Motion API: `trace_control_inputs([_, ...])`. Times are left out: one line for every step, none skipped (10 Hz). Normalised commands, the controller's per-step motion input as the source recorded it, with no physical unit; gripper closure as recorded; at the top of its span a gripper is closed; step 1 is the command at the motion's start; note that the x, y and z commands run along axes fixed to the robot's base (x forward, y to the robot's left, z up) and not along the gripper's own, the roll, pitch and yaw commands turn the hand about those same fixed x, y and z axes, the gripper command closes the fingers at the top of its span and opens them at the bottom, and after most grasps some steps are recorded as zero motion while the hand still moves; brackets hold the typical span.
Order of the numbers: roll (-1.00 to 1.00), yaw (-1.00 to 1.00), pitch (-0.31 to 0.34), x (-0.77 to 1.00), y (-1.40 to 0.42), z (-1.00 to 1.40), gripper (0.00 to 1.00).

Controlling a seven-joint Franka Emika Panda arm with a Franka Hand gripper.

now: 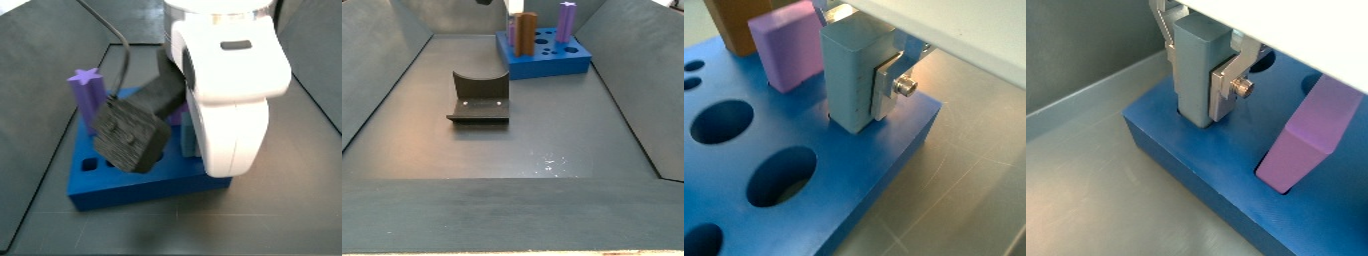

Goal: Pick up the rectangle object. Move to above the board. Insert the rectangle object.
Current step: Insert the rectangle object.

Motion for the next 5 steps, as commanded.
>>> trace_control_inputs([0.27,-0.25,-0.371,0.04,0.00,-0.55,1.00])
trace_control_inputs([-0.10,-0.07,-0.080,0.00,0.08,-0.06,1.00])
trace_control_inputs([0.02,0.00,0.000,0.00,0.00,0.00,1.00])
trace_control_inputs([0.13,0.00,0.000,0.00,0.02,-0.15,1.00])
trace_control_inputs([0.31,-0.01,0.000,-0.08,0.00,-0.36,1.00])
